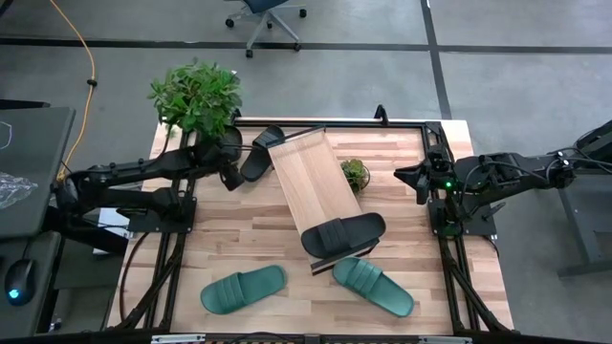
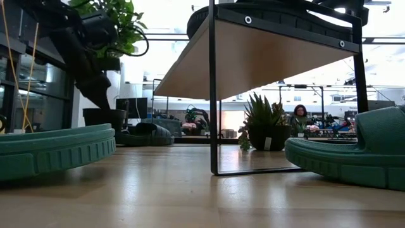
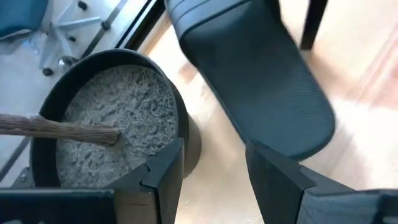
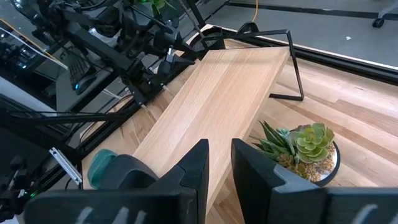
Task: Pick and place slides into the shelf
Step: Adjust the black vase plant
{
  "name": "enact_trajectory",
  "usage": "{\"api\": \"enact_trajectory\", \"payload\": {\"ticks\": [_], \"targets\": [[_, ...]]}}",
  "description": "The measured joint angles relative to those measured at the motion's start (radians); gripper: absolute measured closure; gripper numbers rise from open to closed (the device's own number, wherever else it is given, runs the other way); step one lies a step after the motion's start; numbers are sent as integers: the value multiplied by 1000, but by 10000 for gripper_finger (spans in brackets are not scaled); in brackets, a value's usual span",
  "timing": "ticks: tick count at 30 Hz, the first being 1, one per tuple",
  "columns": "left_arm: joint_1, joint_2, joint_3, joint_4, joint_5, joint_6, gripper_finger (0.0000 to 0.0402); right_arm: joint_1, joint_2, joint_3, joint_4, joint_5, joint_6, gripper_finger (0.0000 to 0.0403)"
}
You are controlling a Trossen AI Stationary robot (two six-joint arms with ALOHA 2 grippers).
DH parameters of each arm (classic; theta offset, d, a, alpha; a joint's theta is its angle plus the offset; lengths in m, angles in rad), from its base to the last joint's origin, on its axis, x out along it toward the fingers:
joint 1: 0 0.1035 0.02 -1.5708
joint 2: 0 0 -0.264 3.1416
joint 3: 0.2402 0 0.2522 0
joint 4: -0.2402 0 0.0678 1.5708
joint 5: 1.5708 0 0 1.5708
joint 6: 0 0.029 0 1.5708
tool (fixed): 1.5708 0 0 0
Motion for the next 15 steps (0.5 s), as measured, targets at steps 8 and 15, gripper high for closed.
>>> {"api": "enact_trajectory", "payload": {"ticks": [8,15], "targets": [[0,79,0,27,-48,-2,241,0,0,0,0,-2,2,343],[0,124,0,43,-123,-52,241,0,0,0,0,-4,11,343]]}}
